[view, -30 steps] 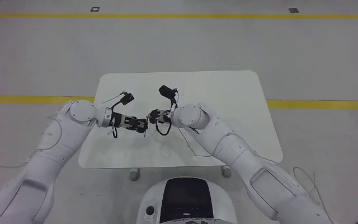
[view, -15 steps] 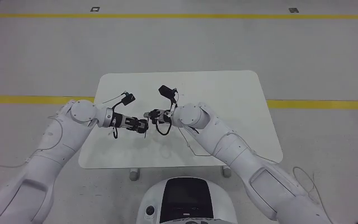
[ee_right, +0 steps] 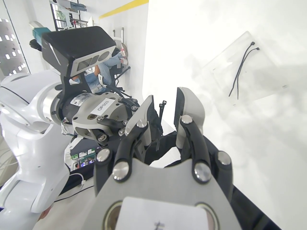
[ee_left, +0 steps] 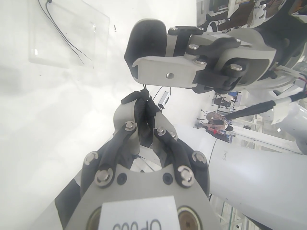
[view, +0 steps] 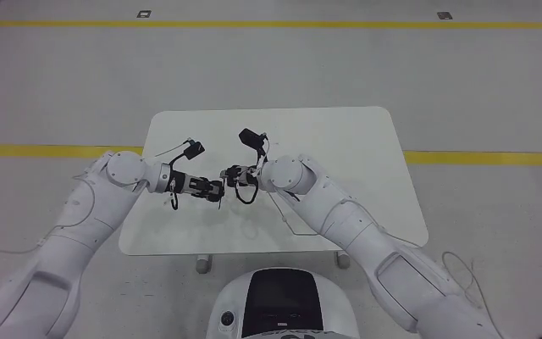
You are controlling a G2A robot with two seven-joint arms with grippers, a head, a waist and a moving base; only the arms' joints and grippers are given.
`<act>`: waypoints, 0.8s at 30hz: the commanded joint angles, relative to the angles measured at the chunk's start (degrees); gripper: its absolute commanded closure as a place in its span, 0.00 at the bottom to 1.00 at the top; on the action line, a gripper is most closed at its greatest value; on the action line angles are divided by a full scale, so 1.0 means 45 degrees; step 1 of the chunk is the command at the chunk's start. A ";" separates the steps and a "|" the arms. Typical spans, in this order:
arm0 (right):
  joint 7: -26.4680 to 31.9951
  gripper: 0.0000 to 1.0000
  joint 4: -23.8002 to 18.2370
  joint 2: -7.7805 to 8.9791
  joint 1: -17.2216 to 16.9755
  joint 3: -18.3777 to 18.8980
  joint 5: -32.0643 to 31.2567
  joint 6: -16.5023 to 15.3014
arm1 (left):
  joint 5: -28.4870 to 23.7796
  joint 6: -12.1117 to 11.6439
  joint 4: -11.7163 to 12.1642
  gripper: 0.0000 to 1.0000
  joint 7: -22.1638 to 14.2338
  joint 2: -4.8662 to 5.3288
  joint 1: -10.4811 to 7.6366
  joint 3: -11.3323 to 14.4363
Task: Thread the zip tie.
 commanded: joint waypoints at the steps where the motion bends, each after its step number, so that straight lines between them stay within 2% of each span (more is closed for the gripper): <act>1: -0.0005 0.85 0.0007 -0.0012 -0.0006 0.0018 -0.0023 0.0002 | -0.0005 0.0000 0.0010 1.00 0.0001 0.0004 -0.0015 0.0021; 24: 0.0102 1.00 -0.0037 -0.0076 -0.0100 0.0318 -0.0331 0.0074 | -0.0179 0.0000 0.0212 1.00 0.0041 -0.0007 -0.0234 0.0296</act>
